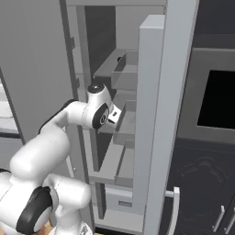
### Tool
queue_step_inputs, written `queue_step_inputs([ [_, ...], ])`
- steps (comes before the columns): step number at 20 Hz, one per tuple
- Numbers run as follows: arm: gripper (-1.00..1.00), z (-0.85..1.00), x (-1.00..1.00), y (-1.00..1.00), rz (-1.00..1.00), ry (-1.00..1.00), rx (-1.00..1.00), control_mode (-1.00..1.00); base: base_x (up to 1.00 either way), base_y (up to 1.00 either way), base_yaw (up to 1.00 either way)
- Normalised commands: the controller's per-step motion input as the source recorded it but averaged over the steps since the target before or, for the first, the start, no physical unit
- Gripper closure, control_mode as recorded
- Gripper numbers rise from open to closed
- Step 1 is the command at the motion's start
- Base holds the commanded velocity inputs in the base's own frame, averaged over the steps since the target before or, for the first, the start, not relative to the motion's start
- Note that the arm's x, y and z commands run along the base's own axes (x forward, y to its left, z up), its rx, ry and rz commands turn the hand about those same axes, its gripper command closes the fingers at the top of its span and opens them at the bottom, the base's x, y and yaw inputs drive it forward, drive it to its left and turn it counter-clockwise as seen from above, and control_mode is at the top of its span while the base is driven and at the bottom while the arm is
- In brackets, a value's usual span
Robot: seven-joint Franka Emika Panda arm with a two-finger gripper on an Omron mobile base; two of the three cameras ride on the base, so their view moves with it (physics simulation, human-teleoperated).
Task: Take the eggplant and squash out of the freezer and place them in the tupperware container on the counter. Then put the tupperware containing the vegetables back in the freezer.
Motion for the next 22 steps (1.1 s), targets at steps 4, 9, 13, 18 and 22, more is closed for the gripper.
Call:
queue_step_inputs([
  [4,-1.0,-0.21,0.31,-0.1,0.0,0.01,0.0,-1.0,0.0,0.0,0.0],
  [9,-1.0,-0.09,0.38,-0.22,0.0,0.03,0.04,-1.0,0.0,0.0,0.0],
  [13,-1.0,-0.14,0.38,-0.15,0.0,0.03,0.02,-1.0,0.0,0.0,0.0],
  [18,-1.0,-0.21,0.37,-0.04,0.0,0.02,0.0,-1.0,0.0,0.0,0.0],
  [22,-1.0,-0.22,0.35,-0.01,0.0,0.0,0.0,-1.0,0.0,0.0,0.0],
])
